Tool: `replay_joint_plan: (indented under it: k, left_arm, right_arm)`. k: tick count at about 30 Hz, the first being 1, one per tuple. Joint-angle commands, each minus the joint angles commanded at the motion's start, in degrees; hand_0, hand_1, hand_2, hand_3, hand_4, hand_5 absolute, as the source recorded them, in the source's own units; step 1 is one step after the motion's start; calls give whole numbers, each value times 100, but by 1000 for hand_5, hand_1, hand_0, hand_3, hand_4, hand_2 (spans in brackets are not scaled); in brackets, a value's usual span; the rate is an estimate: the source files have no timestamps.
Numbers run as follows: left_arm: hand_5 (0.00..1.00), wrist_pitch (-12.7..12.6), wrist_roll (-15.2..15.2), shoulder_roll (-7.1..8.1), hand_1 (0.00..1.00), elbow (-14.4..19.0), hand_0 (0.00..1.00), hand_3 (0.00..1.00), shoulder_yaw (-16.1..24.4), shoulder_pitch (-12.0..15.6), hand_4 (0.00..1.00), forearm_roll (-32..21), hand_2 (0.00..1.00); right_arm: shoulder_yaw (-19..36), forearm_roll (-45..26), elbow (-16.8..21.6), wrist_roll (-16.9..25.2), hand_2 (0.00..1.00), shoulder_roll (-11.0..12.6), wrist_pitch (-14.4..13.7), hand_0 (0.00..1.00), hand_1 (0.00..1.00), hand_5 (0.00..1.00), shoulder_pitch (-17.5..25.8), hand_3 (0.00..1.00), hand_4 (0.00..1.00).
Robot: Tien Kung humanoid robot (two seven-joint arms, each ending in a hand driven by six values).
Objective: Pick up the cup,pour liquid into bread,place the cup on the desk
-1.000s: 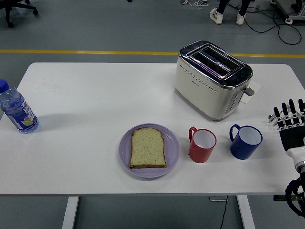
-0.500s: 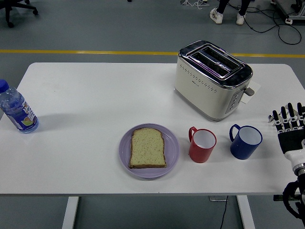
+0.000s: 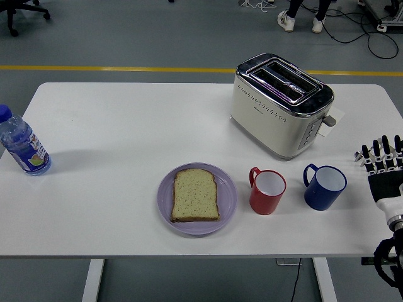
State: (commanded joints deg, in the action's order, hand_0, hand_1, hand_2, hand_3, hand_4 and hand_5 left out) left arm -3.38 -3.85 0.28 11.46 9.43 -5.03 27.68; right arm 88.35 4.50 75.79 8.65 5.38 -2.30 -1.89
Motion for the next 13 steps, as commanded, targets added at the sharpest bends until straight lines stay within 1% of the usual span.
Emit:
replay_joint_plan:
  k: [13]
  left_arm:
    - [835,0,1,3,646,3,635,552,48,-43,323,12,655]
  right_arm:
    - [33,-60,-18,-1,631,-18,17,639,562,181,-37,608,608]
